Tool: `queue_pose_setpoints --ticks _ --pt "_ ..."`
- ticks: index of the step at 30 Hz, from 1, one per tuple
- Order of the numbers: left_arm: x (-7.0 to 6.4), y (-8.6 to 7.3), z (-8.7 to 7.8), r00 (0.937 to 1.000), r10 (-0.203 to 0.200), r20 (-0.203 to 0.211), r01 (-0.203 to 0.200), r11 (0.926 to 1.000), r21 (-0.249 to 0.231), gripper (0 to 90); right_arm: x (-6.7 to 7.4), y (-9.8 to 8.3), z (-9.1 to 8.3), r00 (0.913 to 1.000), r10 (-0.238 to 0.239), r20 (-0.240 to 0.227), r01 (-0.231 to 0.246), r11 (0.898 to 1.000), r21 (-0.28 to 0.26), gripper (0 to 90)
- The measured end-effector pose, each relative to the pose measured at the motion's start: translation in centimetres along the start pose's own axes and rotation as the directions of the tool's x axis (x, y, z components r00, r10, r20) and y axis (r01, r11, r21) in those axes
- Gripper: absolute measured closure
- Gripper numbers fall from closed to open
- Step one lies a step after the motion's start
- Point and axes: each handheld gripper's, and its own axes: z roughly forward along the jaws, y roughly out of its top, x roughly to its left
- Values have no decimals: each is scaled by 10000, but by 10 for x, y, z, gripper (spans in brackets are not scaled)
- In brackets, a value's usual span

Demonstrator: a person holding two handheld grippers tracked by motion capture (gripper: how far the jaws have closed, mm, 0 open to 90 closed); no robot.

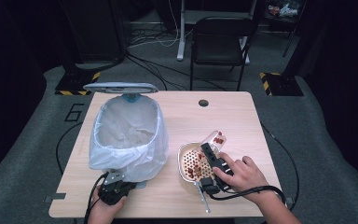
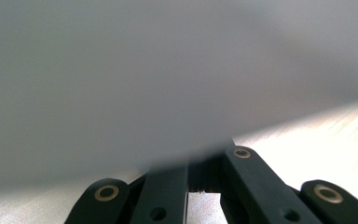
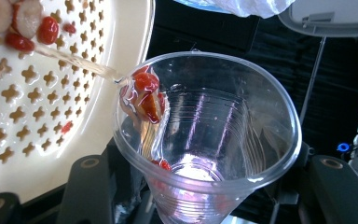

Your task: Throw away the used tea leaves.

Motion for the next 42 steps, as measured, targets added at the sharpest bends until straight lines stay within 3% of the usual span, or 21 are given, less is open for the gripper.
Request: queue_pose_setpoints --ticks 10,12,13,16,18,24,25,26,30,31,42 --pt "0 0 0 10000 -10 11 10 10000 -2 900 1 0 0 9993 -361 16 361 9993 112 403" --pt "0 0 0 10000 -1 6 1 10000 3 900 0 0 1 9955 -935 127 935 9956 1 402" --pt "0 0 0 10000 -1 4 1 10000 0 900 3 -1 0 9975 -679 175 678 9977 87 402" --pt "0 0 0 10000 -9 3 9 10000 2 900 1 0 1 9921 -1242 170 1244 9922 -103 401" --pt "0 0 0 10000 -8 -1 8 10000 0 900 2 0 0 9928 -1188 167 1189 9929 -54 401" --pt "0 0 0 10000 -3 5 3 10000 2 900 1 0 1 9865 -1633 132 1635 9864 -144 402" --pt "0 0 0 10000 -3 5 3 10000 2 900 1 -1 1 9848 -1730 -124 1728 9848 -166 402" --pt "0 0 0 10000 -5 6 5 10000 -1 900 3 -1 1 9876 -1563 177 1565 9876 -123 402" --pt "0 0 0 10000 -6 8 6 10000 -2 900 3 -1 2 9855 -1687 198 1689 9856 -105 402" --pt "0 0 0 10000 -6 3 6 10000 3 900 4 -2 1 9822 -1860 -268 1856 9824 -193 402" --pt "0 0 0 10000 -15 -6 15 10000 5 900 7 -2 1 9787 -2043 -182 2038 9787 -239 403"
